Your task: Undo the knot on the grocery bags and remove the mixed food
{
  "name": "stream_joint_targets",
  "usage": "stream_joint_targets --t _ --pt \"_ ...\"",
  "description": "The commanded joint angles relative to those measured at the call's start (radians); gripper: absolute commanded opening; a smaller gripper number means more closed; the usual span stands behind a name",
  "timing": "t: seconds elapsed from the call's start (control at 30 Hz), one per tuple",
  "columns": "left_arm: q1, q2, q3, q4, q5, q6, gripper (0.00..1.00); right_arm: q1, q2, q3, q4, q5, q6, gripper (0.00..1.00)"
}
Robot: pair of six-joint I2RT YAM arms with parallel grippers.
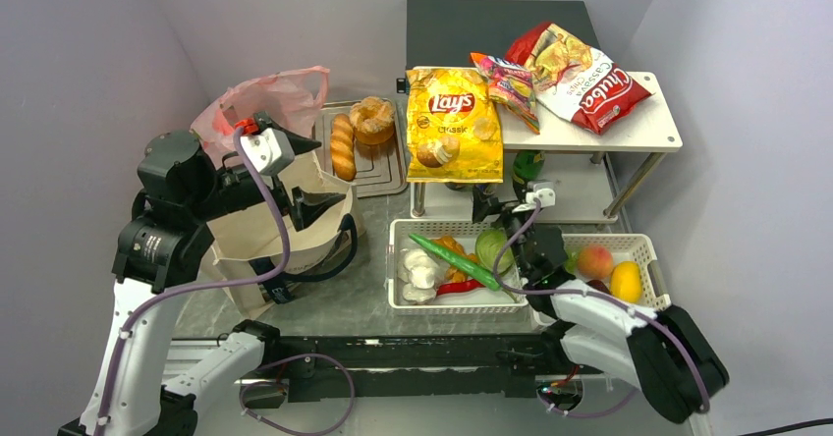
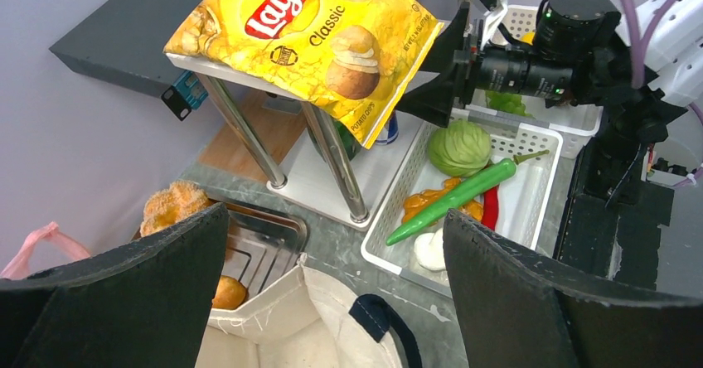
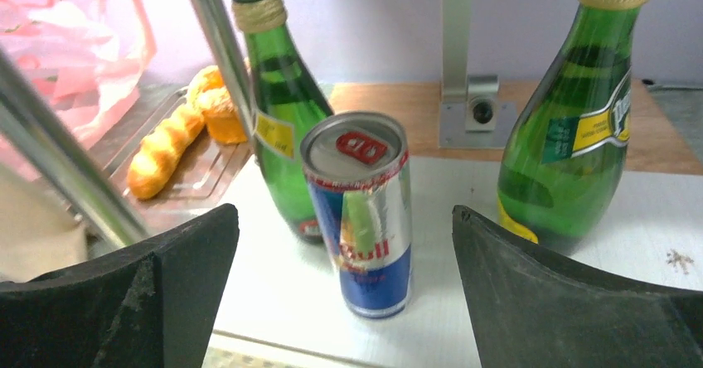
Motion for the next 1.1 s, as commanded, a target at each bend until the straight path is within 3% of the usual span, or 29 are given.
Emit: stream_joint_targets --t 0.0,0.3,0.47,0.67,0.77,1.07 --pt "0.005 -0.011 -0.003 0.011 -0.008 0.003 0.99 -0.001 -0.152 -0.019 -0.222 -0.102 0.041 1.0" --pt "0.062 0.004 -0.018 -0.036 -0.018 -0.107 0.99 0.0 -0.452 0.109 -0.706 -0.351 0.026 1.0" --pt "0.145 0.003 -0.061 -0.04 -0.011 -0.23 0.99 0.0 -0.531 0.222 -0.952 -0.585 -0.119 1.0" --pt "0.248 0.097 -0.004 -0.22 -0.036 -0.303 0.99 0.0 -0.392 0.523 -1.418 -0.862 -0.346 1.0" --pt "0.298 0.143 0.052 -0.348 -0.071 -0.28 0.99 0.0 -0.261 0.732 -1.629 -0.902 -0.372 1.0" --pt "0.33 0.252 0.236 -0.581 -0.259 -0.088 0.99 -0.001 -0.224 1.077 -1.763 -0.988 -0.292 1.0"
